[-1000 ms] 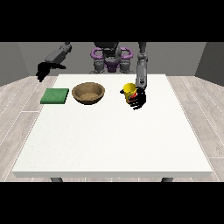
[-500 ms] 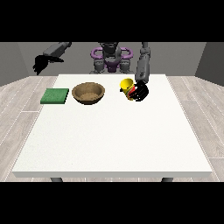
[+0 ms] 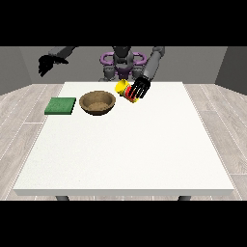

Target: Pick the cup and pour the ball into the bowl, then pick the bowl and place it on the pad

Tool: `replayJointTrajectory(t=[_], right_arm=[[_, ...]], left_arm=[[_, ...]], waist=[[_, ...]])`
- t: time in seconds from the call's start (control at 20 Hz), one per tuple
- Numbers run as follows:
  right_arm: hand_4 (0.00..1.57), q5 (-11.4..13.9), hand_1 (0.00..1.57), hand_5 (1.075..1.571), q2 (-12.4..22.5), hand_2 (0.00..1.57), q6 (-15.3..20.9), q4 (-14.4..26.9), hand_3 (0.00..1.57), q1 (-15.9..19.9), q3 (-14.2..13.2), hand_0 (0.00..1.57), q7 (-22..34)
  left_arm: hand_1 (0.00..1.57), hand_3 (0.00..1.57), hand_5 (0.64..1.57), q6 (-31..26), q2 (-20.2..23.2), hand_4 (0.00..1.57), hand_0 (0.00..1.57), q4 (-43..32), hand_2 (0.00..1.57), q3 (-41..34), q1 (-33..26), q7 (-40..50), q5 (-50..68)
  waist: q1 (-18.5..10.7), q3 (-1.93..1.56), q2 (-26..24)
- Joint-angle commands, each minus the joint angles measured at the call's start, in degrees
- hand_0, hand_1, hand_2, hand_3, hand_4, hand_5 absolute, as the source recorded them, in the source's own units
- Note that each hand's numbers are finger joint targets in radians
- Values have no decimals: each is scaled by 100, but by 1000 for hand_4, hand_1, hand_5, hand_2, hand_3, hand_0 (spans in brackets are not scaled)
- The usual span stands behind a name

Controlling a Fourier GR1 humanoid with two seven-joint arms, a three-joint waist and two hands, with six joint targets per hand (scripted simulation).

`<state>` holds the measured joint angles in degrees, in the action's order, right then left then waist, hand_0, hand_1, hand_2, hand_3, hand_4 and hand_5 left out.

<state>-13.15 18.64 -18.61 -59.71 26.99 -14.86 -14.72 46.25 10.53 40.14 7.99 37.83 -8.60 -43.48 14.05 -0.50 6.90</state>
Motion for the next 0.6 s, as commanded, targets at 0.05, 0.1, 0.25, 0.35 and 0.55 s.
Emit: replayJointTrajectory(t=[0.05,0.1,0.25,0.35,0.55], right_arm=[[602,50,0,1556,46,160,-35,685,233,-136,-125,0,-184],[641,110,0,1554,62,130,-49,791,231,-183,-128,0,-338],[695,65,0,1544,198,189,-151,1269,235,-217,-295,0,-505],[713,153,0,1544,198,124,-79,1329,129,-171,-247,0,-497],[730,176,0,1540,278,158,-164,1593,266,-239,-286,0,-606]], left_arm=[[1150,1571,1561,-218,-574,792,1150,-516,1571,942,602,1665,-1680],[1150,1571,1561,-280,-864,792,1150,-564,1571,1106,741,1983,-1945],[1150,1571,1561,-862,-1031,792,1150,-272,1571,1658,935,2960,-2124],[968,1571,1562,-1153,-1039,809,968,-372,1571,2073,1022,3373,-2598],[543,1571,1571,-2344,-1047,758,543,-394,1571,2560,1794,3620,-3159]], waist=[[-284,7,-472],[-355,10,-467],[-516,28,-688],[-565,30,-846],[-682,26,-1019]])
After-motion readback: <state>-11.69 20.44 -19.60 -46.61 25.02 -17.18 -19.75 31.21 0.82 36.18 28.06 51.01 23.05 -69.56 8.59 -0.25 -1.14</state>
